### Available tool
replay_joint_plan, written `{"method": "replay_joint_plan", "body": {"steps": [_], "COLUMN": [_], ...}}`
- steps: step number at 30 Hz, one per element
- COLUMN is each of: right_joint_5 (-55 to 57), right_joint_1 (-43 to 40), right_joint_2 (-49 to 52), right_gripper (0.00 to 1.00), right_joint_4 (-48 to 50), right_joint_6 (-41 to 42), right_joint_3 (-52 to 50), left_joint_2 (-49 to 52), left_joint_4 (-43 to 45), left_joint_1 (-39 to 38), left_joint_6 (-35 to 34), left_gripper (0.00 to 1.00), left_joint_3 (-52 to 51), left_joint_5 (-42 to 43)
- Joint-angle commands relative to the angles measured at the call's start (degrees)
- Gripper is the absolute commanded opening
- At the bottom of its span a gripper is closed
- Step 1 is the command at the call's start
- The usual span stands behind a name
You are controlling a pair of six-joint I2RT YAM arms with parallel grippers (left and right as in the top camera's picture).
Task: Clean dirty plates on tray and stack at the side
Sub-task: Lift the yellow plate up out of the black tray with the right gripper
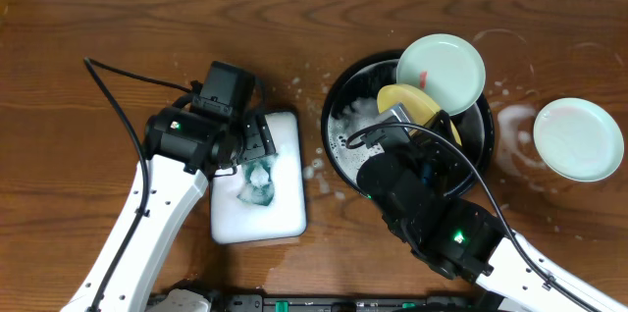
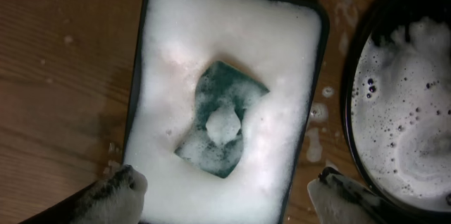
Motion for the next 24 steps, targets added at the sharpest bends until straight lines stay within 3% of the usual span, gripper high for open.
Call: {"method": "replay_joint_plan", "body": {"steps": [1, 24], "right_joint_5": [1.9, 3.1], "right_joint_1": [0.3, 0.4], "right_joint_2": [-0.7, -0.7], "right_gripper": [0.01, 0.01], "right_joint_4": [0.2, 0.2], "right_joint_6": [-0.3, -0.3], "right_joint_3": [1.2, 1.2], "left_joint_2": [-0.1, -0.1], "left_joint_4": [-0.2, -0.2], "left_joint_1": [0.2, 0.2], "left_joint_6": [0.5, 0.5], "left_gripper": [0.82, 0.83], "left_joint_3": [0.8, 0.8], "left_joint_5": [-0.2, -0.2]}}
